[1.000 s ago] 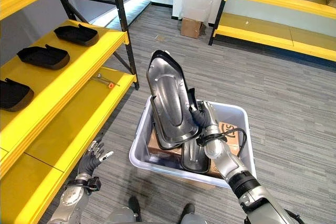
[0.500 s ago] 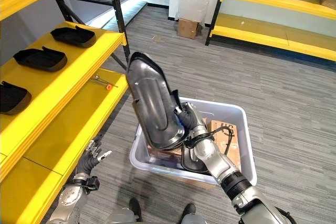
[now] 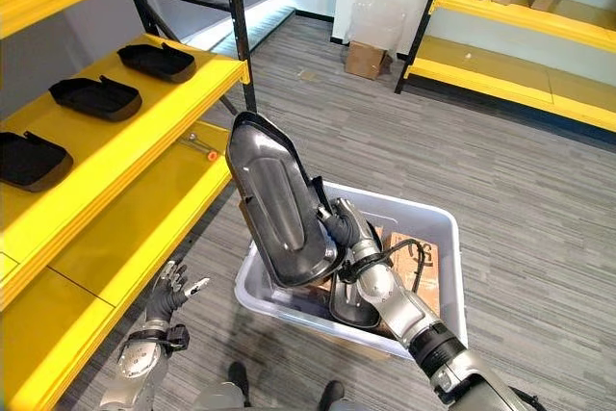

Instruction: Move parts from the plastic box to the shelf.

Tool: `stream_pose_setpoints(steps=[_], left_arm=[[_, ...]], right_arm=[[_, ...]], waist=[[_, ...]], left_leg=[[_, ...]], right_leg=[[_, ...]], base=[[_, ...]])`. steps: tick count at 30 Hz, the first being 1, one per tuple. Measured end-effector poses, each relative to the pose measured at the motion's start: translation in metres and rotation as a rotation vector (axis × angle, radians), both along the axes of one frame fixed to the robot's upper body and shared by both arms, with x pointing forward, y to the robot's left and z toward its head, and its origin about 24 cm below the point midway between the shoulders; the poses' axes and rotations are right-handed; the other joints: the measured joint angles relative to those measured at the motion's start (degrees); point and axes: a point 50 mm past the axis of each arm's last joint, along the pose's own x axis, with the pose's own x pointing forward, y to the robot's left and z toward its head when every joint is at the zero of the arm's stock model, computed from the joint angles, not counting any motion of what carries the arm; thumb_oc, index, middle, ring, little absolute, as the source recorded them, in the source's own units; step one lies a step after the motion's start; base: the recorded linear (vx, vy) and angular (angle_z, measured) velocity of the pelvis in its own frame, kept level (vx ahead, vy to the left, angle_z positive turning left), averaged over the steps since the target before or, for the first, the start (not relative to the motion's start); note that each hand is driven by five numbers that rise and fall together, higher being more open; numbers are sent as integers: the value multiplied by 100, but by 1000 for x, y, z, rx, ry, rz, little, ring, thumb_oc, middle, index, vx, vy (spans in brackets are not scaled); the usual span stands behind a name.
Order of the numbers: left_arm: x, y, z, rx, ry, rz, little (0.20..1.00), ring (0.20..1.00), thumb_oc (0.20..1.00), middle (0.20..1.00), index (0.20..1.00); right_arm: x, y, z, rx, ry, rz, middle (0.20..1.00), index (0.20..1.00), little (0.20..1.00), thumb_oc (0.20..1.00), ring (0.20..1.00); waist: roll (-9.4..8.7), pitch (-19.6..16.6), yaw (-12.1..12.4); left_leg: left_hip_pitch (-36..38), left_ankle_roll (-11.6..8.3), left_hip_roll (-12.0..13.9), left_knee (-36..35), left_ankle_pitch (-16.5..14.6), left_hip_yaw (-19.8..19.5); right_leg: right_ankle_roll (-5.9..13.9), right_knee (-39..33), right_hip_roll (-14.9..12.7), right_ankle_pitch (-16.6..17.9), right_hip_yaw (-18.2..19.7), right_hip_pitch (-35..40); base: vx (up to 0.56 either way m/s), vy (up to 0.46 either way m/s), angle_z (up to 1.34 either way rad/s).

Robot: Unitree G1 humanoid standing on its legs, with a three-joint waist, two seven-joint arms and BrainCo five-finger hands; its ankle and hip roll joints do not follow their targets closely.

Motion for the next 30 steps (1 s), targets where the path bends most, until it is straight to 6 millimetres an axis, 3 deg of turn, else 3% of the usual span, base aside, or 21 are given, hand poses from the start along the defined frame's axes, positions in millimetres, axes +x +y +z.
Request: stream_pose_setpoints(steps=[4, 6, 8, 9, 11, 12, 13, 14, 15, 17, 21, 22, 24, 26, 28, 29, 30], left_arm=[[-3, -1, -1, 7, 8, -10, 1000, 1000, 1000, 1000, 1000], [-1, -6, -1, 21, 12, -45, 1000, 1000, 1000, 1000, 1000], [8, -12, 5, 22, -21, -86, 1000, 1000, 1000, 1000, 1000], [10, -13, 7, 21, -36, -106, 1000, 1000, 1000, 1000, 1000], [4, -9, 3, 30, -12, -107, 1000, 1000, 1000, 1000, 1000], [1, -2, 2, 49, 1, -104, 1000, 1000, 1000, 1000, 1000], [1, -1, 3, 54, -2, -103, 1000, 1000, 1000, 1000, 1000], [2, -2, 4, 52, -9, -104, 1000, 1000, 1000, 1000, 1000], [5, -5, 5, 43, -18, -103, 1000, 1000, 1000, 1000, 1000], [12, -2, 11, 57, -42, -109, 1000, 1000, 1000, 1000, 1000], [19, -2, 15, 63, -60, -115, 1000, 1000, 1000, 1000, 1000], [16, 0, 14, 71, -52, -114, 1000, 1000, 1000, 1000, 1000], [16, -4, 13, 57, -53, -116, 1000, 1000, 1000, 1000, 1000], [17, -4, 14, 59, -57, -117, 1000, 1000, 1000, 1000, 1000], [20, -1, 17, 71, -69, -118, 1000, 1000, 1000, 1000, 1000], [23, 0, 19, 81, -78, -120, 1000, 1000, 1000, 1000, 1000], [23, 0, 20, 88, -79, -125, 1000, 1000, 1000, 1000, 1000]], right_arm=[[1, -1, 1, 14, 3, -7, 200, 200, 200, 200, 200], [-1, -6, -2, 24, 12, -36, 200, 200, 200, 200, 200], [-4, -12, -8, 9, 37, -76, 200, 200, 200, 200, 200], [-3, -12, -7, 6, 32, -83, 200, 200, 200, 200, 200], [-4, -9, -9, 13, 41, -77, 200, 200, 200, 200, 200], [-7, -5, -13, 33, 54, -77, 200, 200, 200, 200, 200], [-7, -4, -12, 36, 53, -77, 200, 200, 200, 200, 200], [-7, -6, -12, 31, 48, -79, 200, 200, 200, 200, 200], [-6, -11, -12, 18, 49, -91, 200, 200, 200, 200, 200], [-5, -9, -12, 29, 55, -89, 200, 200, 200, 200, 200], [9, -2, 0, 62, 26, -82, 200, 200, 200, 200, 200], [12, 0, 5, 70, 9, -74, 200, 200, 200, 200, 200], [13, -9, 5, 70, 24, -94, 200, 200, 200, 200, 200], [13, -14, 4, 57, 37, -102, 200, 200, 200, 200, 200], [13, -15, 2, 68, 61, -105, 200, 200, 200, 200, 200], [12, -8, 1, 90, 80, -85, 200, 200, 200, 200, 200], [12, -3, 0, 104, 85, -76, 200, 200, 200, 200, 200]], waist=[[224, -67, 6], [295, -48, -45], [276, -55, -217], [320, -69, -132], [252, -23, -75], [9, -40, -144], [-54, -37, -217], [-35, -58, -336], [-17, -69, -376], [-163, -84, -310], [-194, -85, -271], [-238, -79, -248], [-107, -156, -448], [5, -190, -495], [-87, -190, -543], [-165, -231, -480], [-169, -233, -471]], left_leg=[[-123, -20, 6, 89, 14, -200], [-227, -42, -90, 48, 243, -206], [-334, -76, -247, -78, 668, -36], [-398, -76, -237, -120, 723, 317], [-368, 134, -133, 251, 138, 885], [-323, 159, -24, 721, -107, 1260], [-269, 161, -2, 817, -93, 1352], [-192, 225, 96, 894, 219, 1356], [-163, 192, 105, 861, 294, 1240], [-189, 212, 55, 736, 319, 1116], [-157, 134, 37, 362, 651, 905], [-161, 83, 292, 730, 245, 1091], [-107, -13, 661, 965, 189, 1078], [11, -41, 593, 822, 217, 1087], [71, -60, 364, 693, 125, 1059], [76, 118, 143, 592, -7, 1061], [81, 170, 58, 551, -64, 1037]], right_leg=[[-42, 1, 14, -50, -161, 32], [-24, 0, -14, -119, -295, 140], [-177, -26, -55, -291, -292, 229], [-283, -22, -80, -270, -452, 238], [-372, 35, -168, -270, -572, 293], [-331, 249, -429, -337, -681, 288], [-251, 348, -516, -375, -687, 283], [-127, 532, -537, -504, -691, 270], [-78, 895, -614, -653, -669, 136], [-69, 951, -616, -771, -500, -9], [-170, 947, -704, -725, -577, -104], [-182, 871, -779, -585, -561, -49], [-113, 929, -839, -543, -687, 17], [-13, 962, -862, -488, -674, 36], [45, 1033, -1027, -446, -670, 44], [81, 1031, -1193, -415, -635, 63], [84, 1039, -1252, -403, -591, 84]], base=[[-19, -75, 22], [-50, -11, 92], [-100, 2, 143], [-107, 31, 74], [-102, 52, 24], [-61, 64, 30], [-39, 51, 47], [-21, 55, 45], [-3, 116, 38], [-3, 162, 17], [-19, 274, -1], [-4, 315, -1], [-2, 475, 20], [7, 357, 14], [7, 375, 39], [9, 480, 51], [10, 405, 48]])
